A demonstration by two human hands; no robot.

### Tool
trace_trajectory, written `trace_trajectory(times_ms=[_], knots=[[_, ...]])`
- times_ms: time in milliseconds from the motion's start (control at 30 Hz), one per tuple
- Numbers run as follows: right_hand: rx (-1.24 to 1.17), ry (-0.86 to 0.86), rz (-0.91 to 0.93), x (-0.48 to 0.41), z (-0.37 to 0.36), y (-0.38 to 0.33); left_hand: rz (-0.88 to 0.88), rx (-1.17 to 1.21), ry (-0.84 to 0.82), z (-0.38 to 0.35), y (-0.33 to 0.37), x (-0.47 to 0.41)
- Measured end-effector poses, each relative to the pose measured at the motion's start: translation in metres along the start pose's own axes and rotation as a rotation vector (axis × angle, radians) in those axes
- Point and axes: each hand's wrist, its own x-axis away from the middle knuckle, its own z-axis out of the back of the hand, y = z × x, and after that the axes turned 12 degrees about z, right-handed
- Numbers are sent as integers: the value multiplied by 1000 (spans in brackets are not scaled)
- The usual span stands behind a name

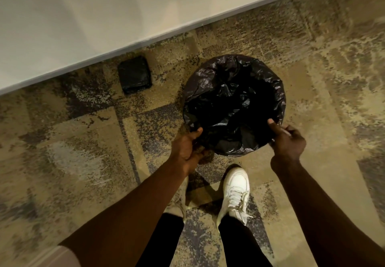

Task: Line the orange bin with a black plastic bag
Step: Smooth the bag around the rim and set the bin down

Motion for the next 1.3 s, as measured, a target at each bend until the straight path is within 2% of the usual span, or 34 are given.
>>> trace_trajectory(times_ms=[167, 300, 467, 600, 733, 933, 1033, 1167, 1300], knots=[[-388, -184, -457, -2, 10, 11, -4, 55, -100, 3, -1, -4], [-467, -288, -557, -3, 11, 16, -19, 72, -145, 9, 0, -11], [-454, -322, -504, -5, 14, 16, -72, 39, -88, 6, -2, -7], [-228, -287, -302, -11, 23, 10, -150, -94, 92, 12, 2, -3], [-170, -201, -155, -21, 27, -3, -263, -77, 210, 16, 22, -1], [-65, -268, 41, -34, 17, -14, -354, -163, 297, 8, 44, 2], [-24, -275, 59, -39, 16, -12, -443, -317, 353, 3, 47, 0], [-6, -293, 52, -41, 17, -12, -595, -691, 469, 2, 49, -5], [14, -309, 86, -39, 14, -23, -673, -830, 539, -1, 48, 2]])
